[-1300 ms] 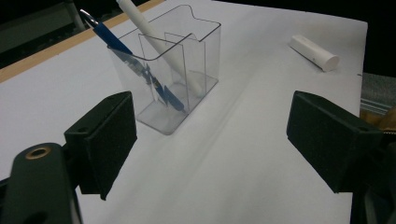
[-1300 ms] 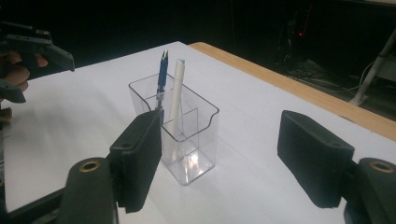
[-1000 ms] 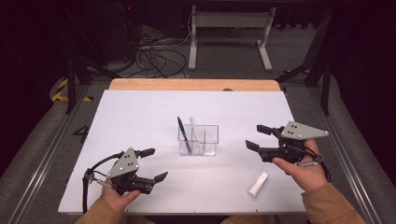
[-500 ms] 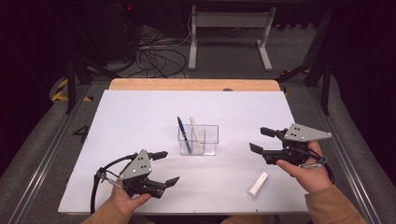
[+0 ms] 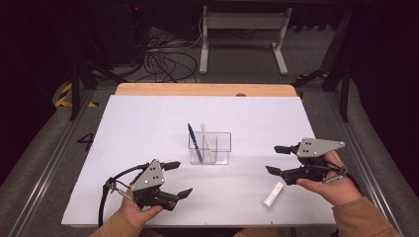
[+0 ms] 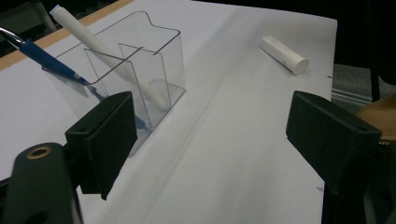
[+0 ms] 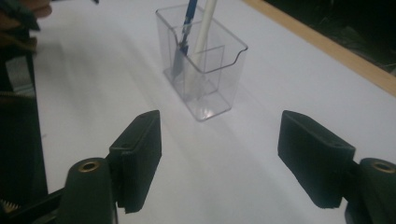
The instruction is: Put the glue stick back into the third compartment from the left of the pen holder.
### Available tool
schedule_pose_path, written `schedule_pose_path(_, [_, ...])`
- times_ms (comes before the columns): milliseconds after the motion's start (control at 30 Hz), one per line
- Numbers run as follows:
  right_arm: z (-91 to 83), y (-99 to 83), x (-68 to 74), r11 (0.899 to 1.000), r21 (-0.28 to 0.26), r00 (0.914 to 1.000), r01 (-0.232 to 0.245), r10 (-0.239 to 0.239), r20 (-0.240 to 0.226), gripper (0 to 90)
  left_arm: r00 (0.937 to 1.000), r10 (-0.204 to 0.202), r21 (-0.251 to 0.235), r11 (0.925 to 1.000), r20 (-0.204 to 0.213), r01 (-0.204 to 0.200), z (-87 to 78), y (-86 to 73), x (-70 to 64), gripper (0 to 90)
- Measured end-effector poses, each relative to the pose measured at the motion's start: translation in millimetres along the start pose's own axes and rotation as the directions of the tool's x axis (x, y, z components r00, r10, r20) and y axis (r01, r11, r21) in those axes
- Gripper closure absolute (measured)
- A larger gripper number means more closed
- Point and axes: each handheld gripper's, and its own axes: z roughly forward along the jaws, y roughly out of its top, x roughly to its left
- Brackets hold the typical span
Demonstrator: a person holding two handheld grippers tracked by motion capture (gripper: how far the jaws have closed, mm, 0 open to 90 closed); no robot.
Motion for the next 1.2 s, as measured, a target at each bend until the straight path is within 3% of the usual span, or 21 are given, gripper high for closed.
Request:
schedule_pose_path(233, [2.6,0.3,-1.6,0.994,0.096,0.9972,0.062,-0.057,-0.048,30.9,0.9997,-0.014,-0.003,0.9999,-0.019,0.013,-6.7,-5.1,3.3,17.2])
schedule_pose_path(567, [9.2,-1.4,-4.4,0.963,0.217,0.9843,0.157,-0.134,-0.115,32.5,0.9981,-0.025,-0.008,0.9997,-0.057,0.024,-15.5,-9.9,7.1,17.2])
schedule_pose_path(667, [11.0,-1.9,-5.6,0.956,0.227,0.9782,0.185,-0.156,-0.137,32.6,0.9974,-0.028,-0.007,0.9996,-0.066,0.028,-17.7,-11.2,7.8,17.2])
schedule_pose_path(1000, [16.0,-3.3,-10.8,0.952,0.233,0.969,0.196,-0.152,-0.195,34.5,0.9962,-0.034,-0.005,0.9994,-0.08,0.034,-21.2,-13.6,8.6,17.2])
schedule_pose_path(1133, [16.8,-1.2,-12.3,0.943,0.248,0.9603,0.224,-0.17,-0.221,35.5,0.9957,-0.037,-0.005,0.9993,-0.084,0.037,-22.1,-14.3,8.4,17.2])
schedule_pose_path(1200, [16.8,0.5,-13.3,0.935,0.248,0.9499,0.254,-0.193,-0.246,36.6,0.9954,-0.04,-0.004,0.9992,-0.087,0.04,-22.6,-15.1,8.2,17.2])
